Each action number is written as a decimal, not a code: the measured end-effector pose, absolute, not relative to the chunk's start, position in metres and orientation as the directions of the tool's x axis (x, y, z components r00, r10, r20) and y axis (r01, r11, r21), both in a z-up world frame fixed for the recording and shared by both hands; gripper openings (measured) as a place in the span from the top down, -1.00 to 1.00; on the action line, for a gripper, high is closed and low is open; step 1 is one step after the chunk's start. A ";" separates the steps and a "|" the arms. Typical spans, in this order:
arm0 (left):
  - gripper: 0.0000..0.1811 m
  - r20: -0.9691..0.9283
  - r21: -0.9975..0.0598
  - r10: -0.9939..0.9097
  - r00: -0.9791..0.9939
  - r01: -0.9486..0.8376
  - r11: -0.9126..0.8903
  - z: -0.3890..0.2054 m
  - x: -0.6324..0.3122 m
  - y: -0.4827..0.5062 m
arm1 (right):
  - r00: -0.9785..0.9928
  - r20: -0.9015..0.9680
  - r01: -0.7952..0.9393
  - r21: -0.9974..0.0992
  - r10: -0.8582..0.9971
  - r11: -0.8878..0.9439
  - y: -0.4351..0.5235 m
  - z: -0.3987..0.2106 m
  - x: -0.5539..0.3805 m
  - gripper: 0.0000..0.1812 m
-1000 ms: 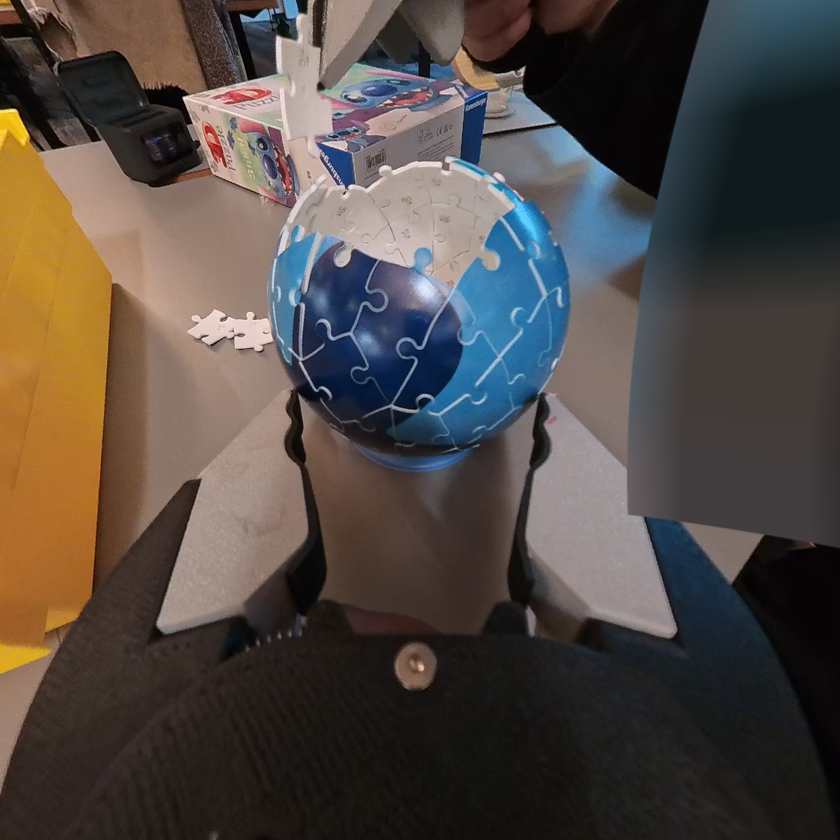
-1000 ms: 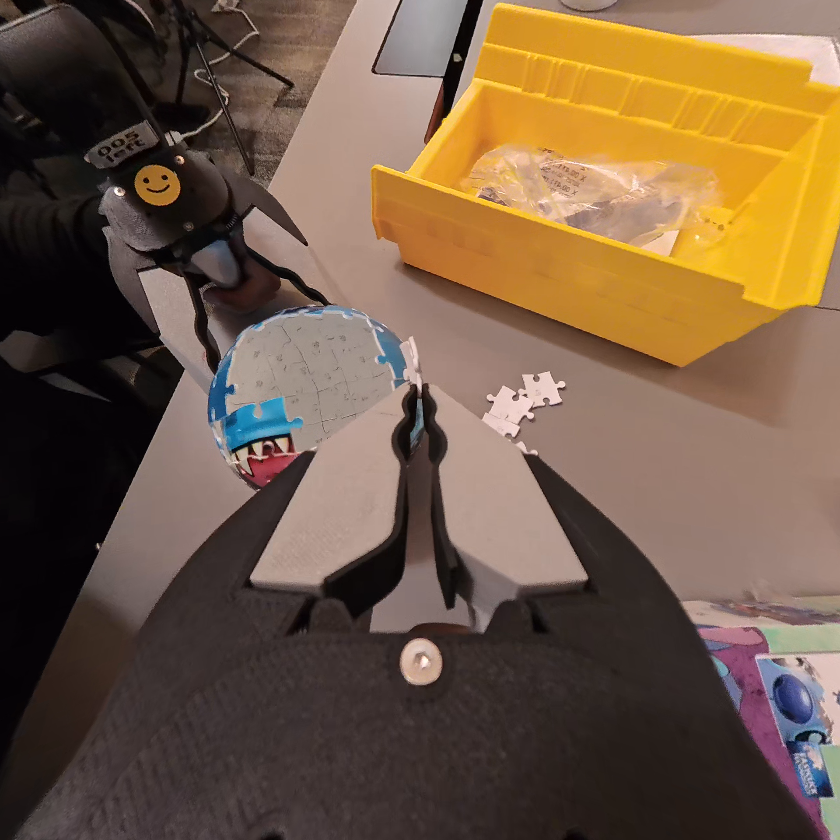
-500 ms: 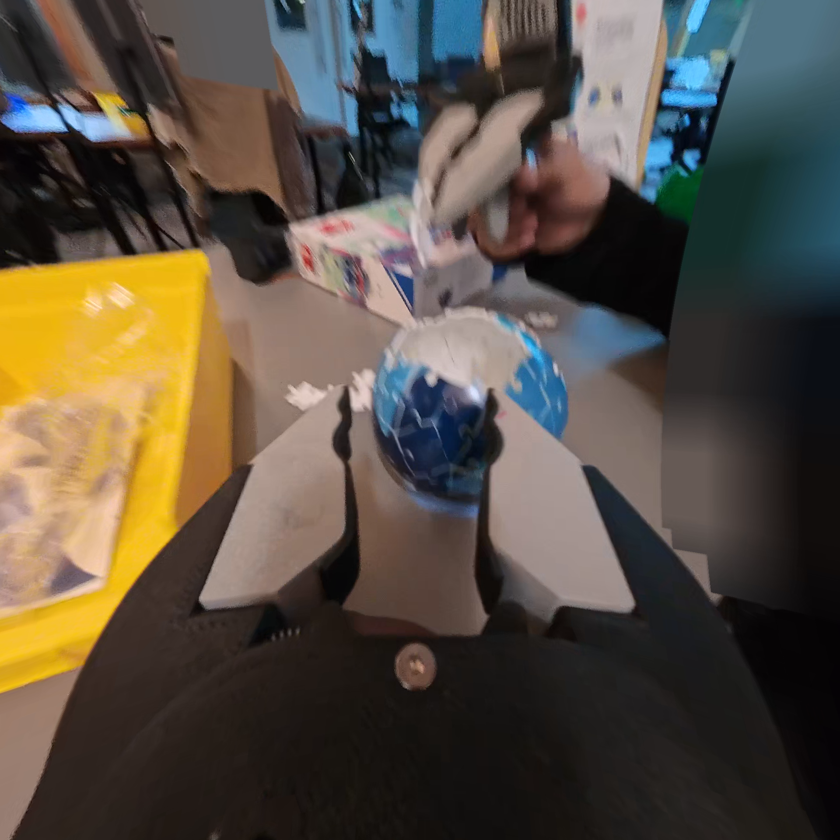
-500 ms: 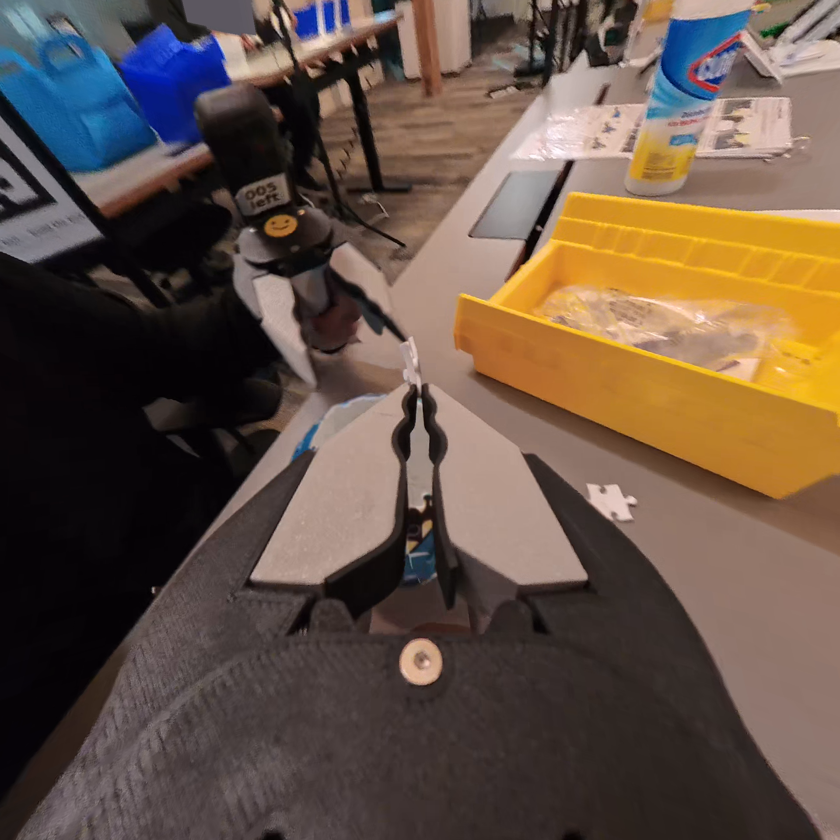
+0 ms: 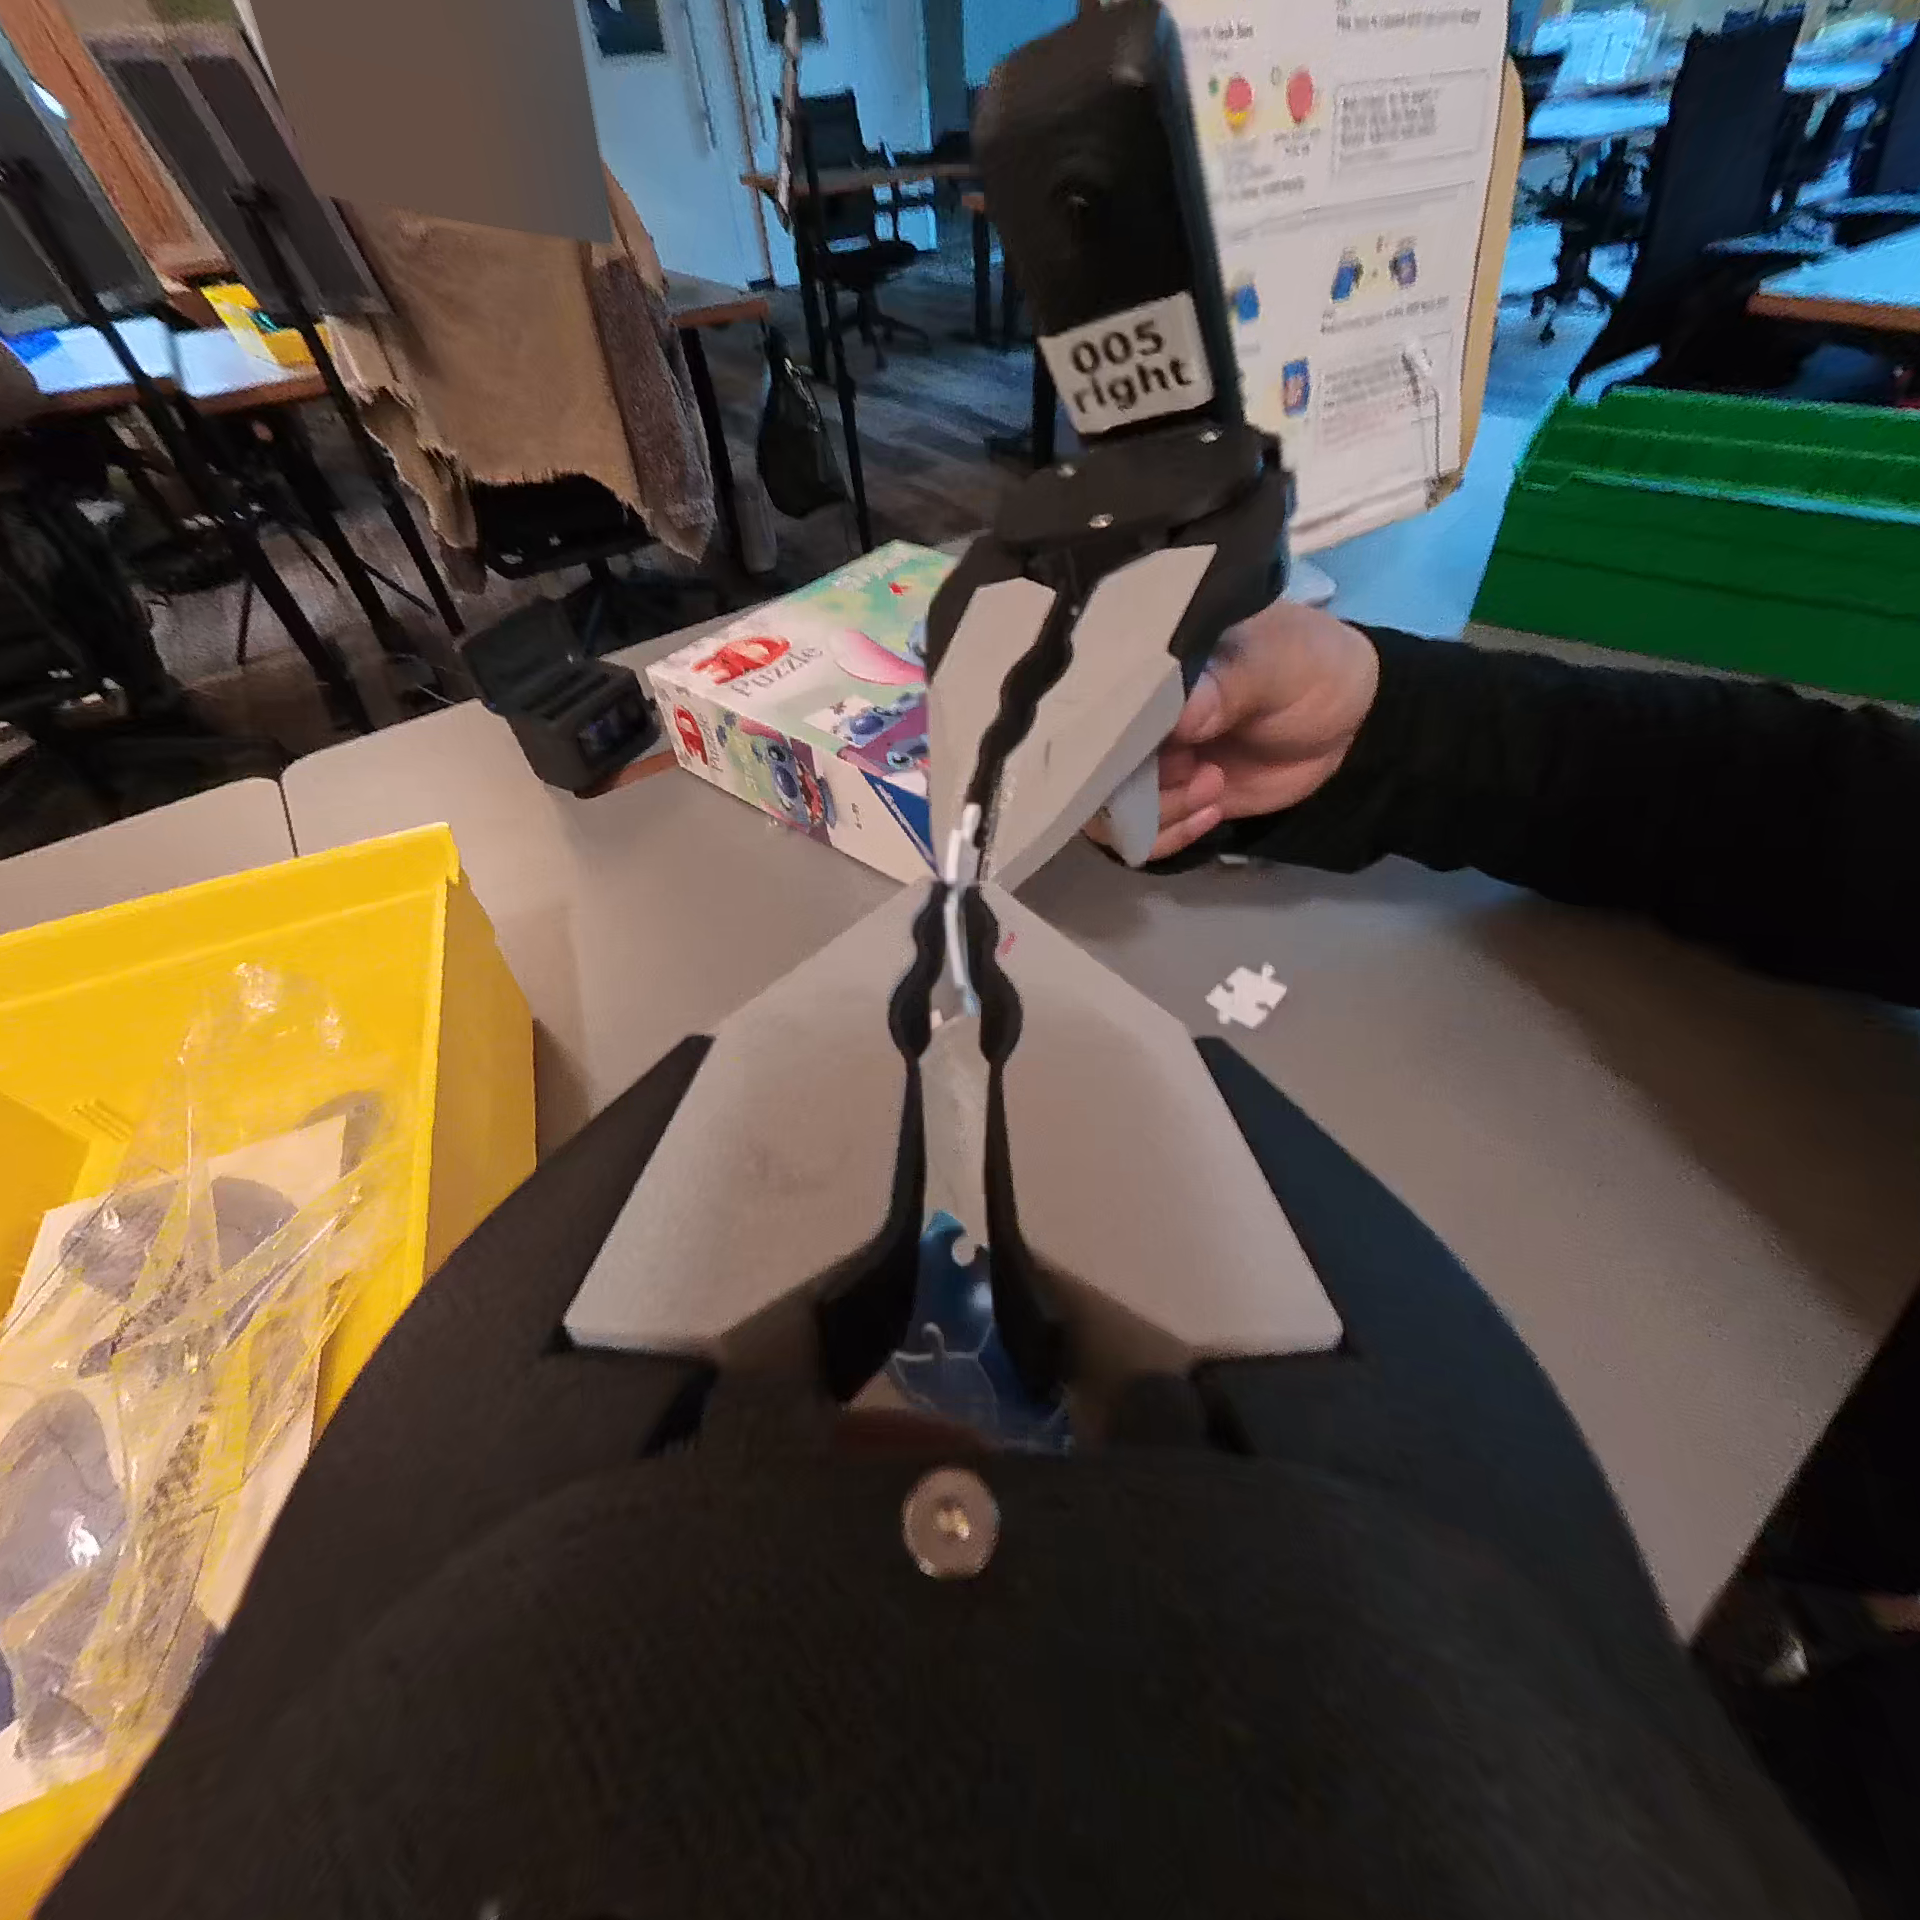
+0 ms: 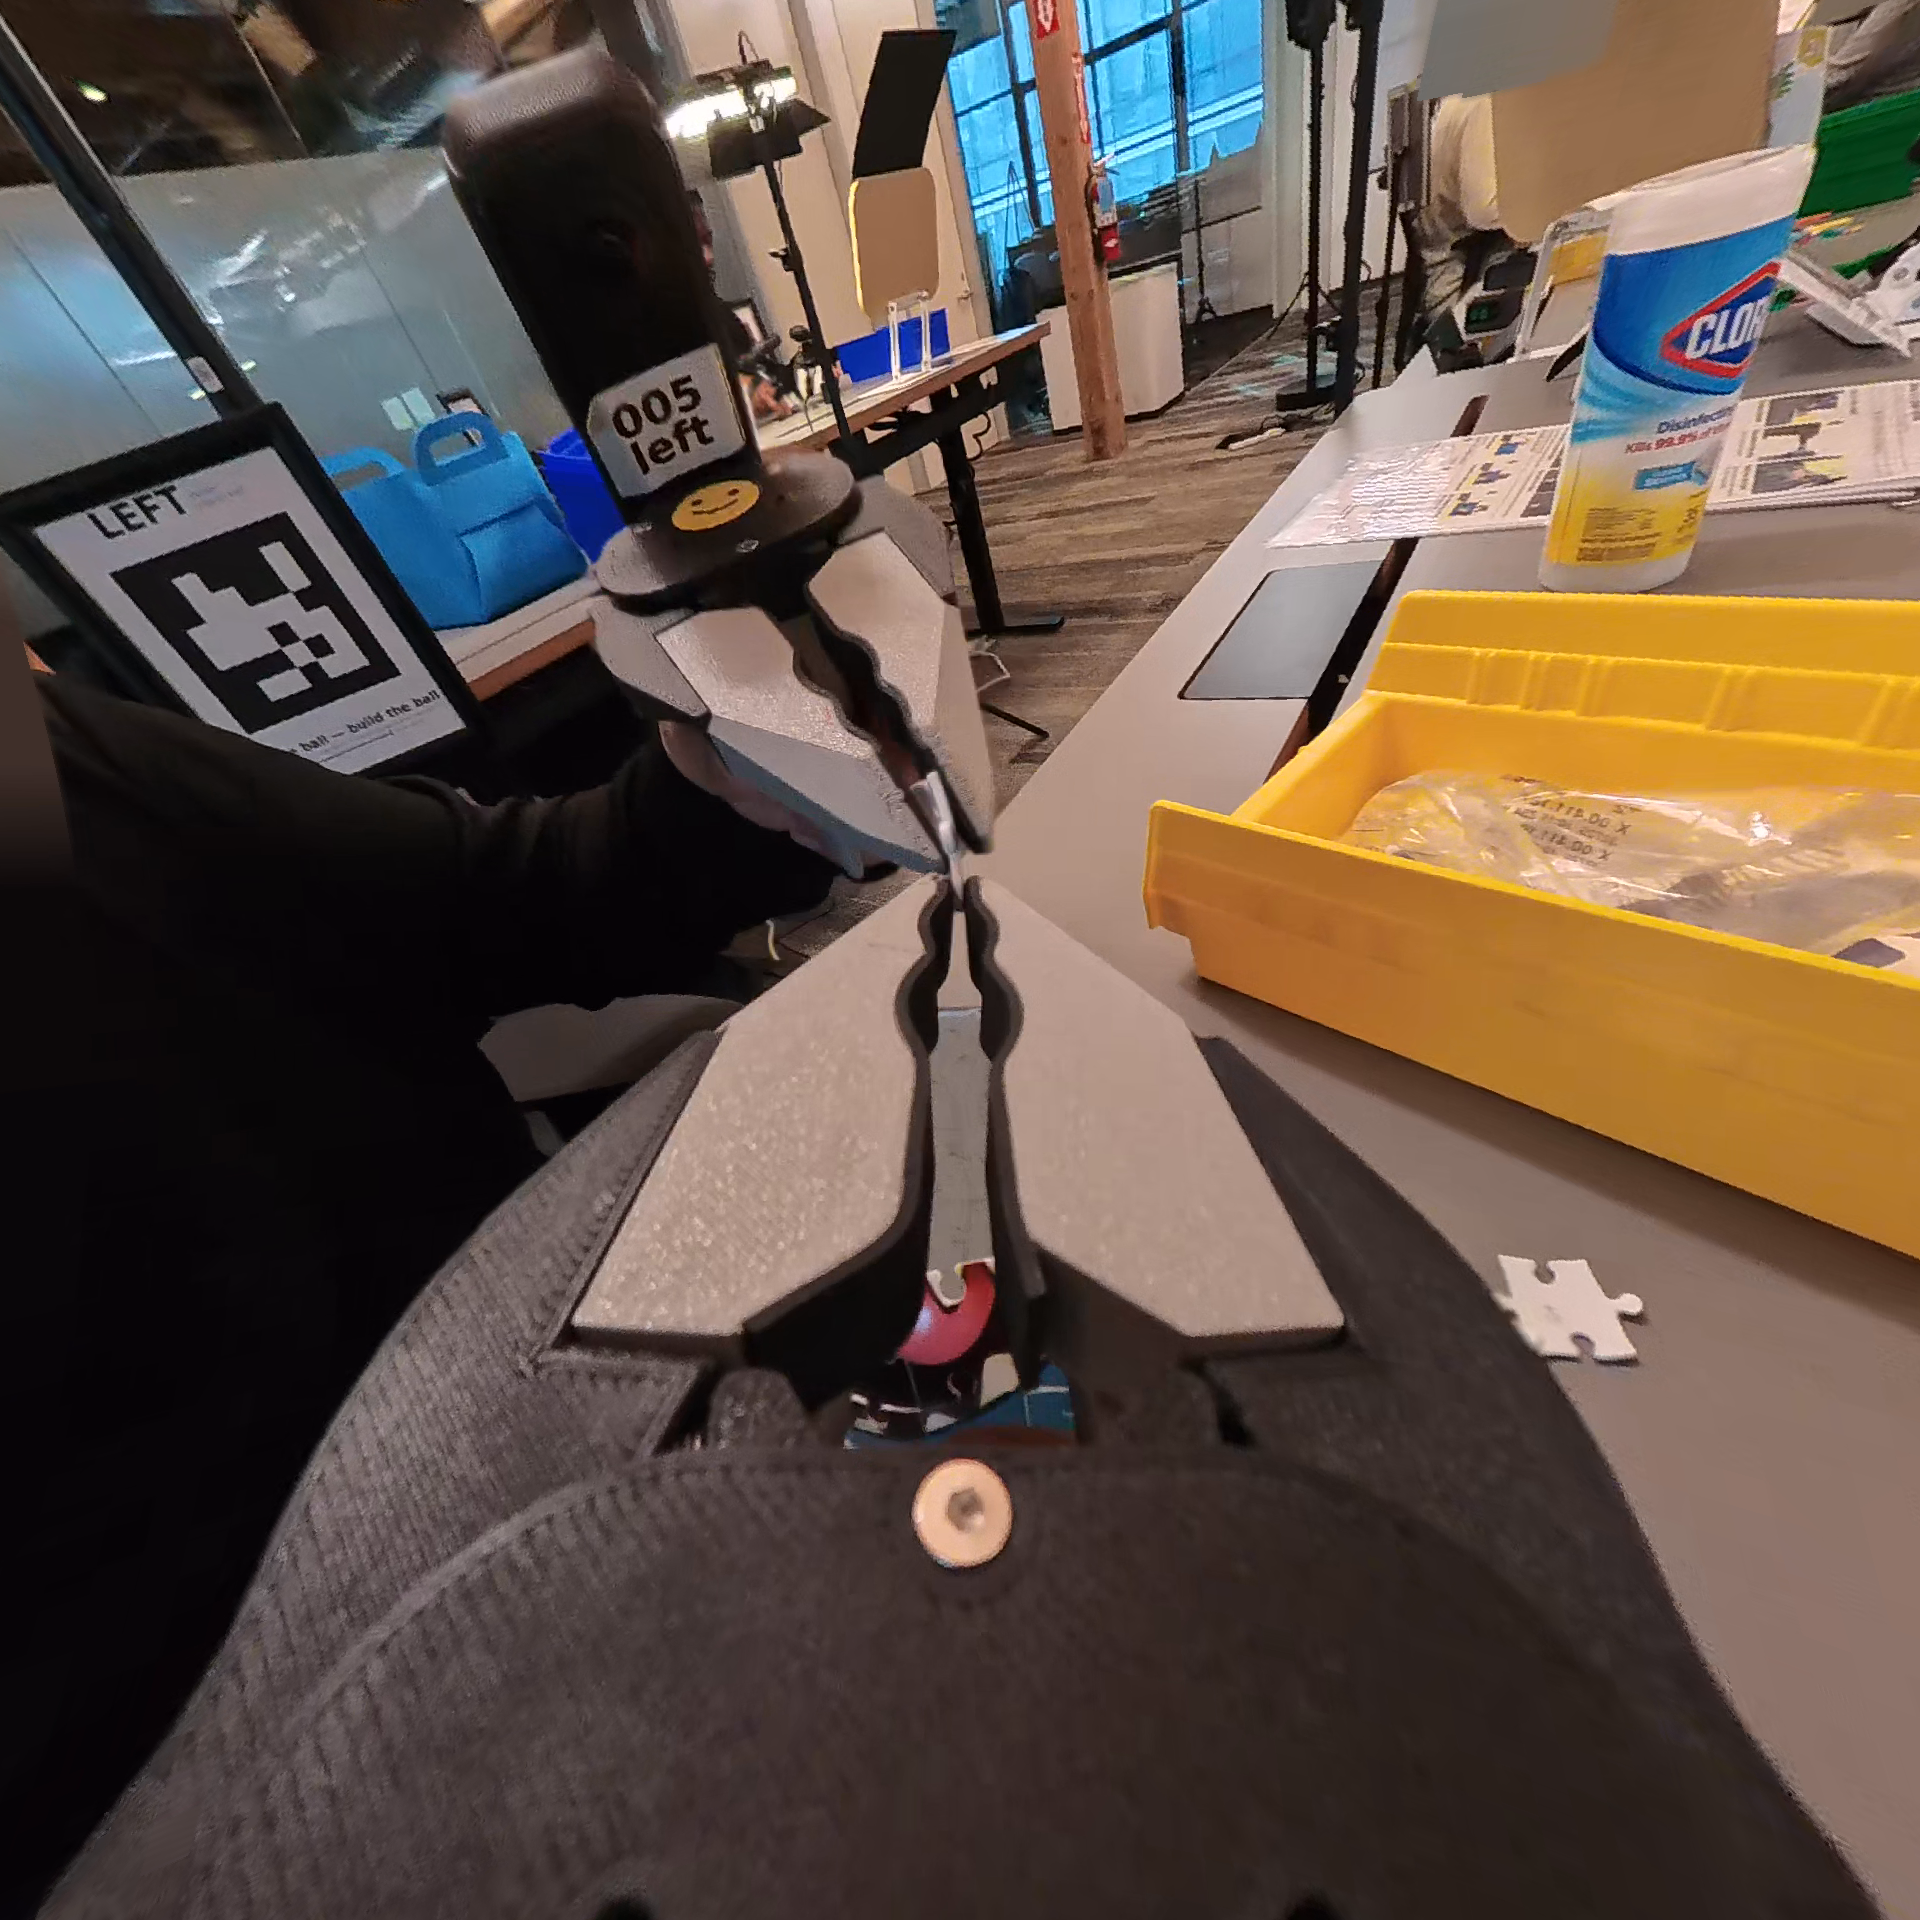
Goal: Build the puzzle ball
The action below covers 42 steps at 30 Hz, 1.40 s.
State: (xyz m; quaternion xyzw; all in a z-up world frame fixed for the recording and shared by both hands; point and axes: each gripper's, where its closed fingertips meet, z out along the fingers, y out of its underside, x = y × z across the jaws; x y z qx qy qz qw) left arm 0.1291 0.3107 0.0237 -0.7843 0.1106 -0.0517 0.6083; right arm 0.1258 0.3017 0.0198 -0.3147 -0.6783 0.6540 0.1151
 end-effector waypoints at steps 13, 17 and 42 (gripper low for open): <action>1.00 -0.184 -0.650 -0.394 0.900 -0.413 -0.638 -0.012 0.124 0.305 | -0.740 -0.184 0.268 -0.963 0.647 0.033 0.306 0.009 0.117 0.91; 1.00 -0.190 -0.610 -0.423 0.886 -0.444 -0.657 -0.011 0.127 0.307 | -0.735 -0.154 0.281 -0.955 0.661 0.090 0.304 -0.002 0.115 1.00; 1.00 -0.114 -0.621 -0.413 0.903 -0.389 -0.680 -0.008 0.117 0.308 | -0.752 -0.210 0.277 -0.961 0.625 0.010 0.312 0.012 0.120 1.00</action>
